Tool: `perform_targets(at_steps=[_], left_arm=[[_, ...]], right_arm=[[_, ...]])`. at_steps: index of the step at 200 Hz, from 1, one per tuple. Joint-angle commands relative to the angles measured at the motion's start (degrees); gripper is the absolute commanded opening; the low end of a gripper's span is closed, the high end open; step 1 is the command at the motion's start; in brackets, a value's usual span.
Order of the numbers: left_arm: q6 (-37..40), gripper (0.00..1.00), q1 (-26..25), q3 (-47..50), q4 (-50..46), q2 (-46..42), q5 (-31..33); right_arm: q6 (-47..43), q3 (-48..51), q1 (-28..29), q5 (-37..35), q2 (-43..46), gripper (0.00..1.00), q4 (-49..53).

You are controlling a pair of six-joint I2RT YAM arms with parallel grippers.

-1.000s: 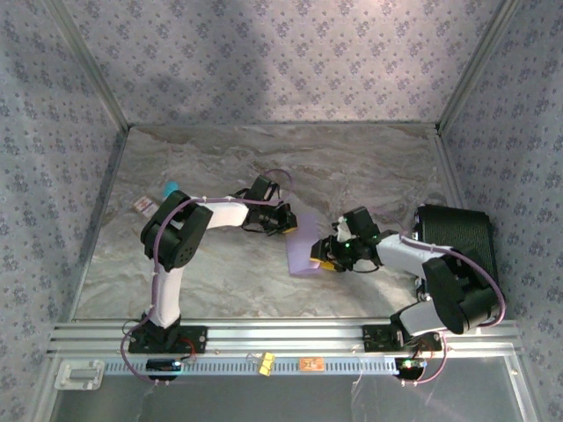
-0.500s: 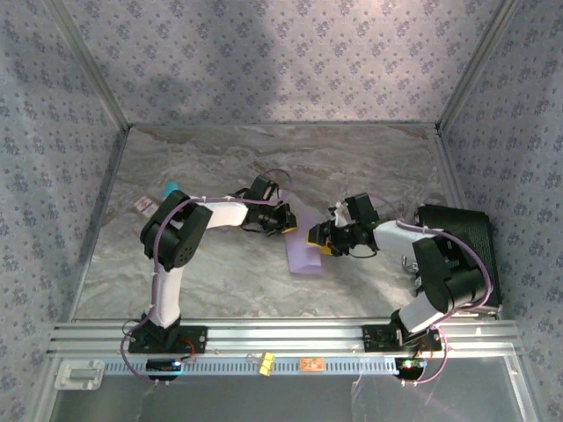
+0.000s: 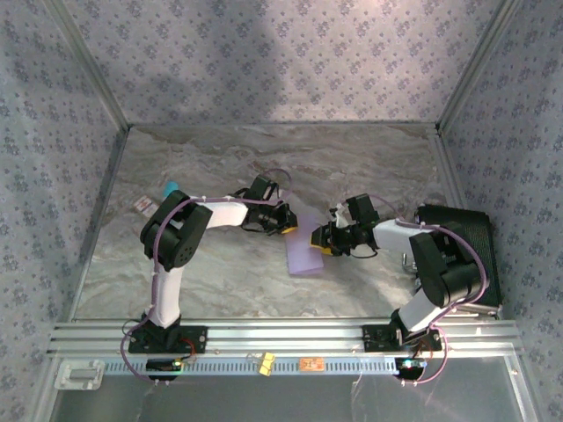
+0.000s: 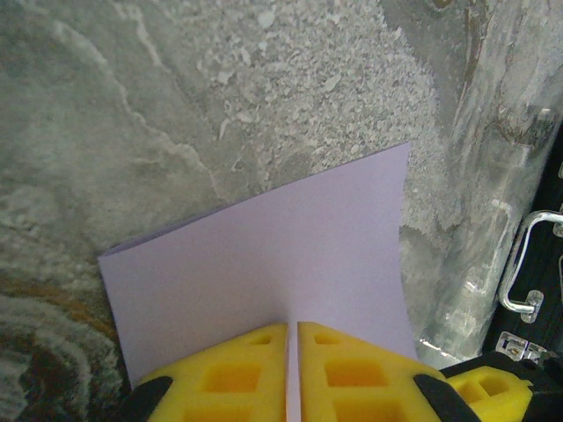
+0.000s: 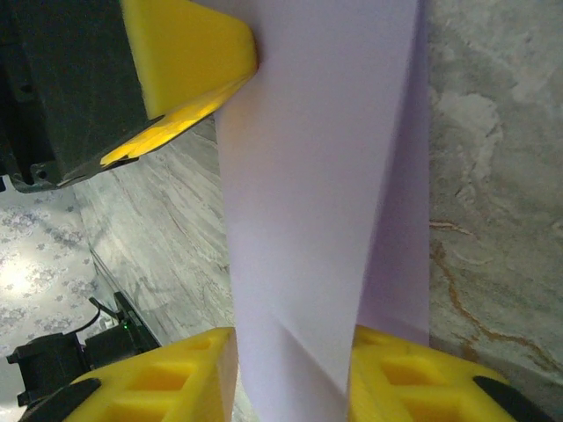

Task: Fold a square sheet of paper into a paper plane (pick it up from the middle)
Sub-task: Fold the triangle a second time at the center of the table.

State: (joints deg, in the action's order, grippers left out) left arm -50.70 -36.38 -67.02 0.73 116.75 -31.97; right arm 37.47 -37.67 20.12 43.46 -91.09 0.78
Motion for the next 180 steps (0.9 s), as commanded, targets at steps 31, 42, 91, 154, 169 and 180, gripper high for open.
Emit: perform_targets(at_steps=[31, 42, 91, 154, 169, 180], left_arm=[[0.1, 0.17, -0.3, 0.4, -0.9, -2.1, 0.1], [0.0, 0.19, -0.3, 0.5, -0.8, -3.1, 0.0], [2.4, 0.37, -0.7, 0.7, -3.0, -9.5, 2.8], [9.5, 0.45, -1.8, 6.6, -6.7, -21.4, 14.8], [10.3, 0.45, -1.8, 8.5, -6.6, -24.1, 17.0], [10.7, 0.46, -1.8, 10.0, -6.5, -25.9, 18.7]], right_arm=[[-0.9, 1.1, -0.2, 1.8, -1.8, 0.28, -1.0], [-1.0, 1.2, -0.2, 1.6, -2.0, 0.26, -0.9], [-1.0, 1.1, 0.6, -0.7, -3.0, 0.14, -1.3], [7.7, 1.6, 3.0, -8.4, -2.5, 0.09, -7.7], [8.5, 2.2, 3.0, -10.1, -2.2, 0.09, -7.9], [9.2, 2.6, 2.7, -9.9, -1.9, 0.09, -8.4]])
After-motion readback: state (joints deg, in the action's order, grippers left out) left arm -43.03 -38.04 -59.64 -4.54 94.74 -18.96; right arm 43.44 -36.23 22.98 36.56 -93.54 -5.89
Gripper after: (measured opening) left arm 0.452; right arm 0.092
